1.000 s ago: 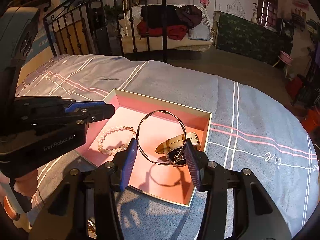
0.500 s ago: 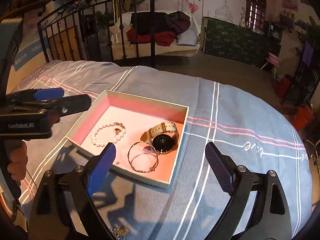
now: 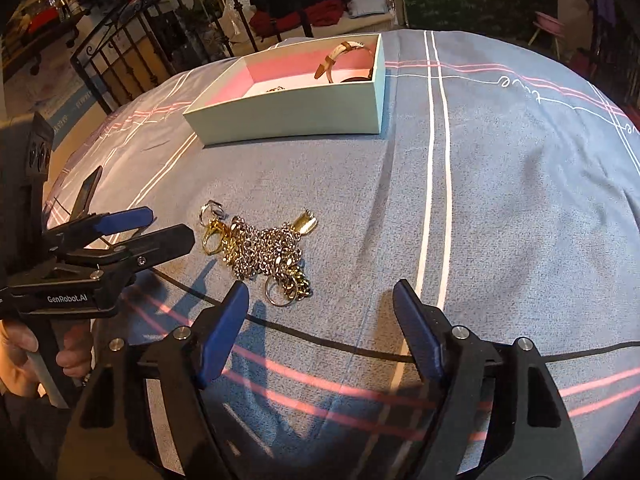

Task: Organize jewelry
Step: 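Grasp the tangled gold chain with the right gripper and lift it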

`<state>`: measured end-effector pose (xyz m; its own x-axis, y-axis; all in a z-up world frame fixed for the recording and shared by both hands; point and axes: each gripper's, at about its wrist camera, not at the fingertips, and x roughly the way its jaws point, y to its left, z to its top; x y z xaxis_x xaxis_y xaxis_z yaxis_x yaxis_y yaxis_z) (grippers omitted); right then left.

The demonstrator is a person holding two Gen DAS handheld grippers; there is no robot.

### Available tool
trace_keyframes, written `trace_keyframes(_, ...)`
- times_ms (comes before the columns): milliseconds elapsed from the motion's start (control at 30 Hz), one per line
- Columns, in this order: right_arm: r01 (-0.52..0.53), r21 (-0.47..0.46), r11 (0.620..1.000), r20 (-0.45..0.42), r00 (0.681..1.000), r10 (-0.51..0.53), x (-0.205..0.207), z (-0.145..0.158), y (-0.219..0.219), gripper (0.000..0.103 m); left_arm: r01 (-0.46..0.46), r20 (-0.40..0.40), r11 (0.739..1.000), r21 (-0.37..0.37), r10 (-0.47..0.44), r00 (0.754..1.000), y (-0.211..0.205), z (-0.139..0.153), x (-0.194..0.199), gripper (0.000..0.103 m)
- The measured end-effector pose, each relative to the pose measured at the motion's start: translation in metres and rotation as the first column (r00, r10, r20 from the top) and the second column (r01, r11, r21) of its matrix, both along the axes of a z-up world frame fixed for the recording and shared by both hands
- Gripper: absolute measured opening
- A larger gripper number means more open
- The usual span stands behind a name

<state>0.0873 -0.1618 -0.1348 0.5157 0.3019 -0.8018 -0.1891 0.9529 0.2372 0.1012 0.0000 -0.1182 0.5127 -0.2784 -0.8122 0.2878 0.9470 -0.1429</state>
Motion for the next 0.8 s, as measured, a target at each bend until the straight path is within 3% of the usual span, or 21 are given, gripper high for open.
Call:
trace_keyframes(100,-0.003,-0.021,1.0,0.016,1.0,0.003,-0.003,0.001,0.004,0.074,0.024,0.024,0.998,0.051,-0.025,0.999,-0.009,-0.002,0.001,0.095)
trace_keyframes(200,0.002,-0.029,1.0,0.024,1.0,-0.001,-0.002,0.003,0.004,0.073,0.031,0.026,0.999,0.036,-0.032,0.999,-0.012,0.0,0.005,0.094)
trace_keyframes(333,-0.029,-0.076,0.997,0.031,0.999,0.031,0.002,-0.001,0.013,0.073,0.016,0.024,0.997,0.08,-0.018,1.0,-0.016,-0.008,0.01,0.095)
trace_keyframes(533,0.026,-0.1,0.995,0.081,0.997,-0.017,0.013,0.009,0.013,0.074,-0.021,0.03,0.995,0.093,0.019,0.999,-0.011,-0.009,0.013,0.095)
trace_keyframes(800,-0.101,-0.156,0.983,0.023,0.994,0.106,0.025,0.001,0.037,0.074,-0.045,0.023,0.988,0.149,0.042,0.999,0.006,-0.013,0.011,0.096)
